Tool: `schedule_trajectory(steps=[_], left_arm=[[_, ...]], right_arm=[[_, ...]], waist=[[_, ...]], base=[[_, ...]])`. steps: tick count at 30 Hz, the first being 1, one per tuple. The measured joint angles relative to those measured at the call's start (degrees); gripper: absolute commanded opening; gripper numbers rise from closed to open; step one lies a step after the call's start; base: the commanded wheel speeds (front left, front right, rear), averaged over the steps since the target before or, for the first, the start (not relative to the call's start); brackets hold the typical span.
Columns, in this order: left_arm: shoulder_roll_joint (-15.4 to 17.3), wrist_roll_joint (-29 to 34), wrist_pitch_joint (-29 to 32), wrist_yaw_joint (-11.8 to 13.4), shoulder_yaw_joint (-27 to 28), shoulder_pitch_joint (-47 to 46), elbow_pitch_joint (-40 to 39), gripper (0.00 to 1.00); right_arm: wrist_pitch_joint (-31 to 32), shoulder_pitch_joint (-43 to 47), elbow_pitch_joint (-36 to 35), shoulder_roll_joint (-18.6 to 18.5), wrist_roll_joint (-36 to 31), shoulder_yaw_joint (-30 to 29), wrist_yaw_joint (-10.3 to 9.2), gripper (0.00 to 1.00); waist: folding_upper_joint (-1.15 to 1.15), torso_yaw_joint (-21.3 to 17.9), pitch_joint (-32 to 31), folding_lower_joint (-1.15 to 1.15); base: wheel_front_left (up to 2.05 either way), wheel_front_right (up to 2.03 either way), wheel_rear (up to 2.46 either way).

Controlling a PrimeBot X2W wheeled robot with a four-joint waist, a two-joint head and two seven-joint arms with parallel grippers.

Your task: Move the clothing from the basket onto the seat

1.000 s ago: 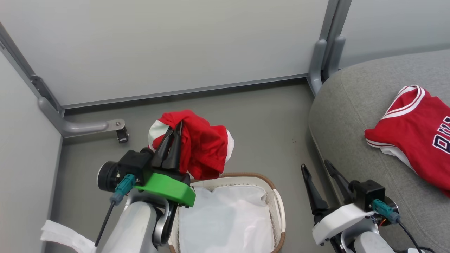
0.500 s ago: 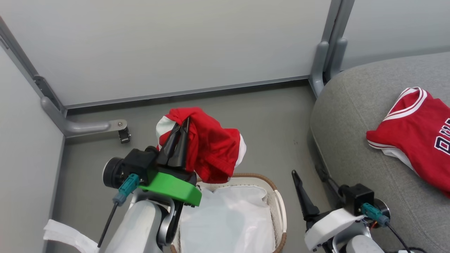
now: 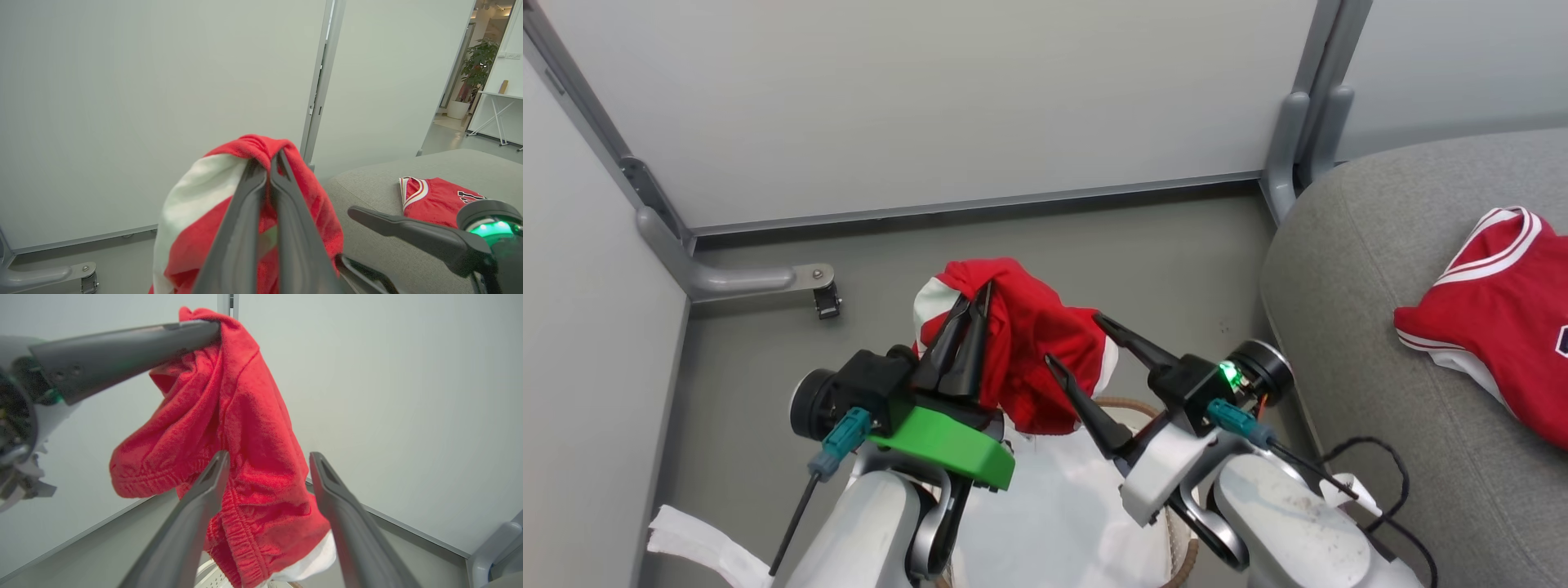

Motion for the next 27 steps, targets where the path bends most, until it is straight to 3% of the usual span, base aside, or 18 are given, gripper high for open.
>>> schedule_trajectory(steps=[12, 17, 19, 20, 26, 27], left_arm=[[0.0, -1.5, 0.0, 0.3, -3.8, -1.5, 0.2, 0.0], [0.0, -2.8, 0.0, 0.3, -5.5, -2.3, 0.1, 0.0], [0.0, -2.9, 0.0, 0.3, -5.8, -2.6, 0.1, 0.0], [0.0, -3.0, 0.0, 0.3, -5.9, -2.7, 0.1, 0.0], [0.0, -2.6, 0.0, 0.3, -5.5, -2.7, 0.7, 0.0], [0.0, -2.6, 0.0, 0.3, -5.3, -2.7, 0.8, 0.4]], right_arm=[[0.0, -9.6, 11.5, 0.4, 1.6, 6.8, 0.0, 1.0], [0.0, -10.6, 12.3, 0.4, 4.6, 7.4, 0.0, 1.0], [0.0, -10.6, 12.6, 0.4, 5.3, 7.5, 0.0, 0.18], [0.0, -10.6, 12.7, 0.4, 5.7, 7.5, 0.0, 0.0], [0.0, -10.3, 11.5, 0.4, 7.6, 3.7, 0.0, 0.0], [0.0, -9.9, 11.0, 0.4, 7.7, 2.9, 0.0, 0.0]], waist=[[0.0, 2.2, 1.0, 0.0], [0.0, 3.2, 1.8, 0.0], [0.0, 3.5, 2.1, 0.0], [0.0, 3.7, 2.3, 0.0], [0.0, 3.5, 3.2, 0.0], [0.0, 3.2, 3.2, 0.0]], base=[[0.0, 0.0, 0.0], [0.0, 0.0, 0.0], [0.0, 0.0, 0.0], [0.0, 0.0, 0.0], [0.0, 0.0, 0.0], [0.0, 0.0, 0.0]])
